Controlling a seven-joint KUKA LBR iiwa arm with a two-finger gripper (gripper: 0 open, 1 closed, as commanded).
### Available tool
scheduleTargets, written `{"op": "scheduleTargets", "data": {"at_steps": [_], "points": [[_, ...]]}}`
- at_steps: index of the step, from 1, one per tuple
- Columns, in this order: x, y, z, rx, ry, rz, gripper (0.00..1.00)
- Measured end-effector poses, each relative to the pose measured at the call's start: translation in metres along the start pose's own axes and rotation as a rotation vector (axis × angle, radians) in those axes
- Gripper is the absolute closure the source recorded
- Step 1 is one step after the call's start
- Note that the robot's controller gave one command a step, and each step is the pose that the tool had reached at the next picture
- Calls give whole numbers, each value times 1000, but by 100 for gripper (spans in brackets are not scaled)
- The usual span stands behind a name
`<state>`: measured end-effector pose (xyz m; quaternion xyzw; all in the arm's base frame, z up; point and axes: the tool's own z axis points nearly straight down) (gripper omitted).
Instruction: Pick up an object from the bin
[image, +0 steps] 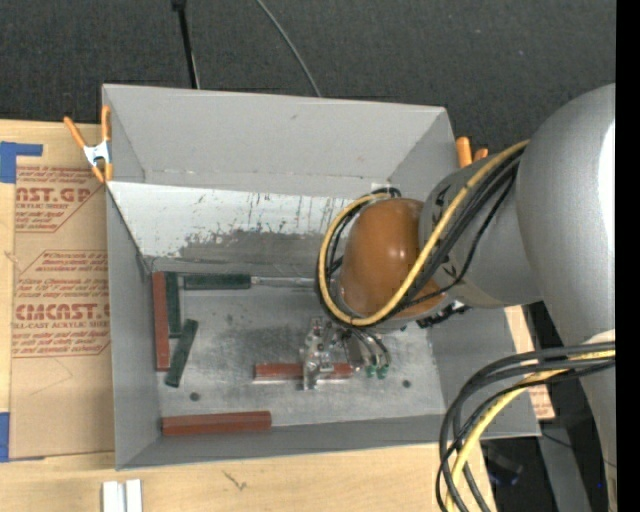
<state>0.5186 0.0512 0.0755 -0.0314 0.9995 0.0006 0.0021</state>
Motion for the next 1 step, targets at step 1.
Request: {"op": "scheduleTargets", "data": {"at_steps": [1], "points": [[24, 16, -139, 0, 3, 49, 100]]}}
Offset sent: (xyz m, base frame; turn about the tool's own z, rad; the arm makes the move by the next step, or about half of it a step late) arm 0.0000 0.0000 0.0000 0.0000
